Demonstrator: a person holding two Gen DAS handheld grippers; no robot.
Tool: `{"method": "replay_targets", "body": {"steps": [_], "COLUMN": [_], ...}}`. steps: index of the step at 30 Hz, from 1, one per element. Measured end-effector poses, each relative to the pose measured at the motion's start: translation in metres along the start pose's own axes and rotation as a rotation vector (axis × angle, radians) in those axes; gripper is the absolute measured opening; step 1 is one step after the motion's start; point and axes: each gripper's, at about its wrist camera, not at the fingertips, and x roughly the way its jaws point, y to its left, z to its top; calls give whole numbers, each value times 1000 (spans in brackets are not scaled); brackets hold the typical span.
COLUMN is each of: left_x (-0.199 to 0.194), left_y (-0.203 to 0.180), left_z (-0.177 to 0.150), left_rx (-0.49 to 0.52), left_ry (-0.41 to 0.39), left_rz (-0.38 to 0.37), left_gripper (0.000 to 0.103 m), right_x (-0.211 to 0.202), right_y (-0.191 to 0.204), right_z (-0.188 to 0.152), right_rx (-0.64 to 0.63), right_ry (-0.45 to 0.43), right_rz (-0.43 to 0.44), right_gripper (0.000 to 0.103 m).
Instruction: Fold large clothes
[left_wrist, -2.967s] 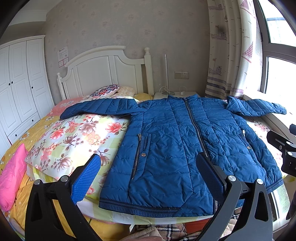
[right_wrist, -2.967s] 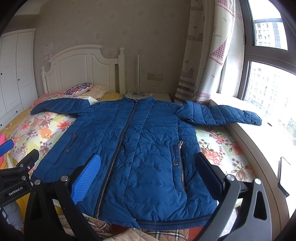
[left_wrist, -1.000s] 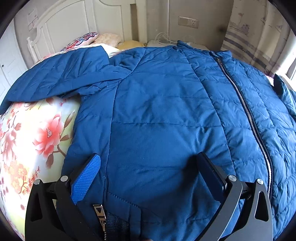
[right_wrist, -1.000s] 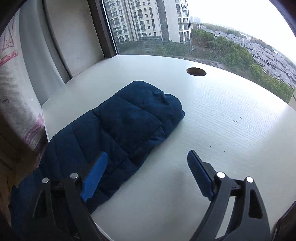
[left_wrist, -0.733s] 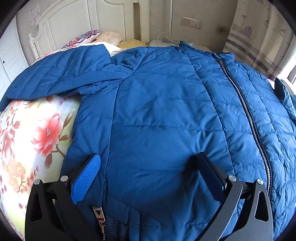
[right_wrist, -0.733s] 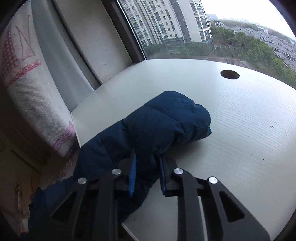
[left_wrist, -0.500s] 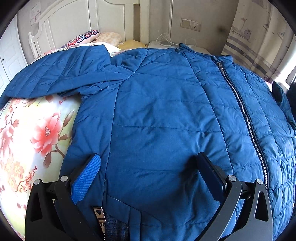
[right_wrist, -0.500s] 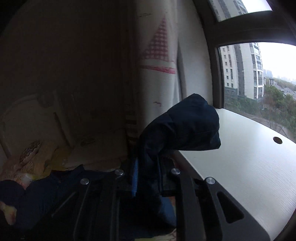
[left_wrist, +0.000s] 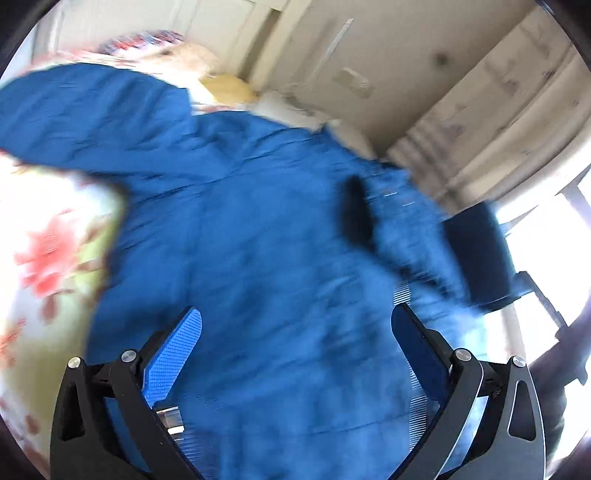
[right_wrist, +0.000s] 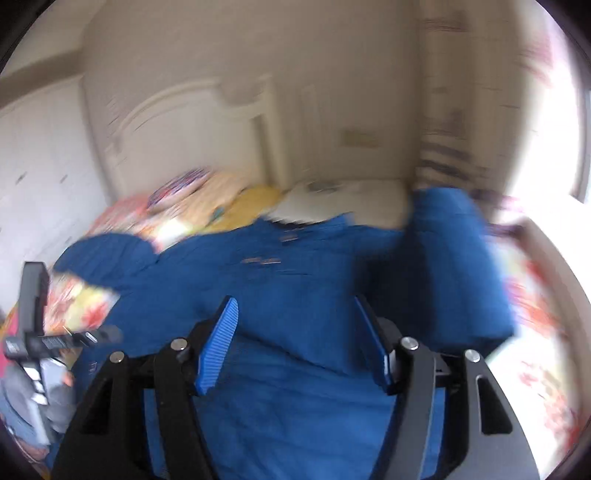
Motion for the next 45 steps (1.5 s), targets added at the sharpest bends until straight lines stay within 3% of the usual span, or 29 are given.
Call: {"method": "replay_targets", "body": {"steps": [4,8,10,11,12,13,14,15,20,22,24,27,29,31,34,36,39,41,43,45], "left_x": [45,111,144,149,152,152,143,133,35,0,-16,-8,17,28,16,12,29,63,93,98], "left_y": [-39,-71,-85,-95,-103,-113,-116,-118,-105,-85,-66,-29,-5,7,3,-10,-25,-26,-14,-11], "left_z": [33,58,62,62,62,61,63,66,81,86,91,88,81,77,77,84,85,80,72,64], "left_rx": [9,24,39,83,127,163,168,173,198,197,209,228,214,209,211,208,266,284,280,320], "left_ry": [65,110,154,115,106,121,101,83,-109,-166,-171,-89,20,64,-58,-133,-109,-39,32,-12], "left_rz": [-103,-42,-2,54,70,48,36,16,-8,35,91,211,241,273,316,268,270,311,372,357], "left_gripper": [98,97,91,83,46,31,22,18,17,17,17,18,18,18,18,19,20,19,20,20], "right_x": [-32,-40,-41,-40,-34,-31,-27,-23,7,22,35,48,46,32,9,9,40,76,116,119], "right_y": [-63,-94,-103,-107,-108,-115,-120,-126,-128,-122,-118,-124,-131,-130,-119,-103,-77,-66,-63,-66], "right_z": [-21,-41,-50,-54,-56,-59,-60,-61,-55,-50,-50,-58,-61,-54,-32,-12,6,1,-18,-20], "right_rx": [102,144,155,155,156,165,174,183,175,149,112,131,160,162,147,99,26,-5,-49,-42], "right_ry": [1,41,53,63,79,98,112,121,162,185,223,268,272,245,170,136,159,240,386,374], "right_rz": [-124,-194,-222,-246,-280,-304,-322,-334,-300,-284,-305,-342,-336,-361,-348,-325,-264,-247,-263,-260], "right_gripper": [63,63,63,64,67,69,70,70,70,72,75,75,75,74,73,69,69,68,68,71]}}
